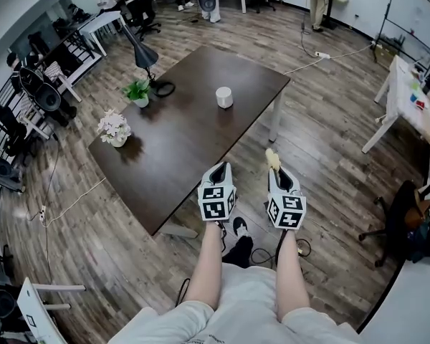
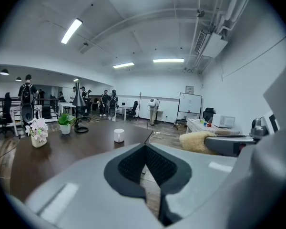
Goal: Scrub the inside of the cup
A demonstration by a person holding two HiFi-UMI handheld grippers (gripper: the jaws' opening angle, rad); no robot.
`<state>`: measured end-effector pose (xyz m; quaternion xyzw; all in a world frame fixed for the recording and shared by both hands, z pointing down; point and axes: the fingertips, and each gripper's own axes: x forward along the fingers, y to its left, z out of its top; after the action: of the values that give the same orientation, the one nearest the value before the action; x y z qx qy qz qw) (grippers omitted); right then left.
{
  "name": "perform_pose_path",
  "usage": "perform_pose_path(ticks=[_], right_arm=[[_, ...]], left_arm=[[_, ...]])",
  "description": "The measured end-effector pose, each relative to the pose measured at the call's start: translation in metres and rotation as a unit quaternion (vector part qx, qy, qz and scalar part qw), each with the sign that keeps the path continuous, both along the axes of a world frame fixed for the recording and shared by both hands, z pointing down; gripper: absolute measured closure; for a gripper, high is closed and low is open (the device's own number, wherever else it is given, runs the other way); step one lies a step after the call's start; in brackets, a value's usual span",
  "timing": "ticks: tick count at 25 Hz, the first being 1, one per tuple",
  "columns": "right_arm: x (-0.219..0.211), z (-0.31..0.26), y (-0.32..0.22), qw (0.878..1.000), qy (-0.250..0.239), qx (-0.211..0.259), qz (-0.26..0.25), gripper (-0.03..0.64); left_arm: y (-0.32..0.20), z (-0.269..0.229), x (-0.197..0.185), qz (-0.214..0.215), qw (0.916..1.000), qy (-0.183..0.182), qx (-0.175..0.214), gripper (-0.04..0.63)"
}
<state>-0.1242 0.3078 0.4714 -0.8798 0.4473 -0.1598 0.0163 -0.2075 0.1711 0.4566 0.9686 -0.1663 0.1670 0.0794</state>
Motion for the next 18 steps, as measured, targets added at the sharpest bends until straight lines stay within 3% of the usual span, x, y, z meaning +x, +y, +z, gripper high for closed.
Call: perform_pose_path(ticks=[7, 18], right_arm=[[0.048, -0.013, -0.047, 1.000, 0.010, 0.005, -0.010, 0.528], [0.107, -0.019, -0.109, 0.999, 0.020, -0.020, -0.026, 0.526]], left_arm=[[-0.031, -0.014, 0.053, 0.031, 0.9993, 0.018, -0.006, 0.595], [-0.105, -0.016, 0.100, 0.015, 0.9977, 0.046, -0.049, 0.595]])
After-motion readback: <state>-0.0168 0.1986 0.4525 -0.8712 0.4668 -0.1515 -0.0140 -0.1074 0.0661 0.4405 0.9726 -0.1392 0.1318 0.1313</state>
